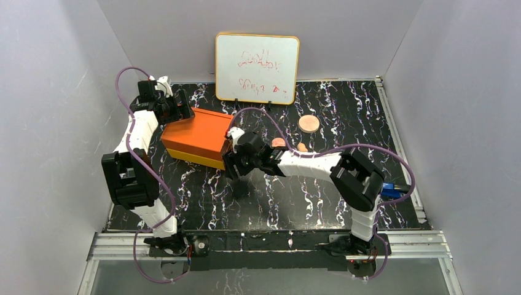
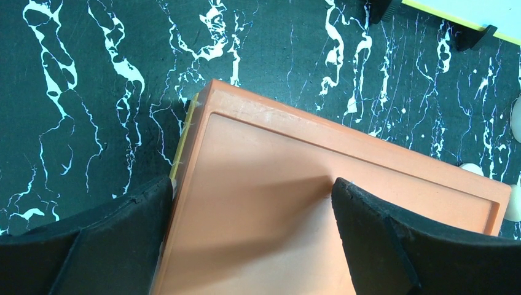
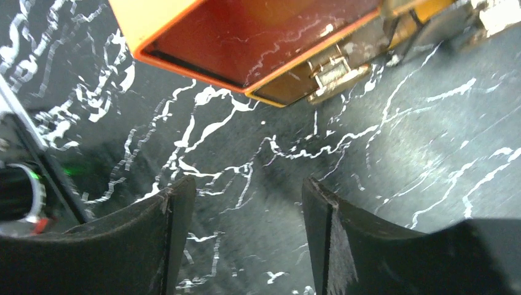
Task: Organize the makeup
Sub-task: Open the drawer in the storage box, then pick up the makeup tool from the center of the board.
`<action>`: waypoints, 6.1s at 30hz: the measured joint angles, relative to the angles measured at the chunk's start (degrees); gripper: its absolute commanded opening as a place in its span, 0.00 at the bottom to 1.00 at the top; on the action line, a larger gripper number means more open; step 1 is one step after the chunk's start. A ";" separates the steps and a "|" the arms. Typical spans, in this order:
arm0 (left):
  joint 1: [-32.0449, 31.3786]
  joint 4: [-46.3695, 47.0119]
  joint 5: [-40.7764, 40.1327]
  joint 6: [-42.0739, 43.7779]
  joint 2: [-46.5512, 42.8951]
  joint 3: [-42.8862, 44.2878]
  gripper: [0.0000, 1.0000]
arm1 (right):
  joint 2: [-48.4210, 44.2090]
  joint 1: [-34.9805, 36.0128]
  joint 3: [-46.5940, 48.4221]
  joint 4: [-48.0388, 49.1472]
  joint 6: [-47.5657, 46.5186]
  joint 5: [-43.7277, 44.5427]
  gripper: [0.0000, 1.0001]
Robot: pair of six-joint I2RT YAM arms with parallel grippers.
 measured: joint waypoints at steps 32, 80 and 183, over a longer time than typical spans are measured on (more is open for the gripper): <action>-1.03 -0.66 -1.88 0.22 -1.22 -0.85 0.96 | 11.98 -2.69 6.88 7.26 -38.18 1.64 0.68; -1.40 -1.25 -5.01 1.51 1.09 2.49 0.96 | 11.37 -10.97 5.68 11.52 -37.59 -15.39 0.32; -2.10 -1.20 -2.40 1.11 1.14 2.10 0.96 | 2.27 -27.08 21.86 -12.92 -4.52 8.61 0.86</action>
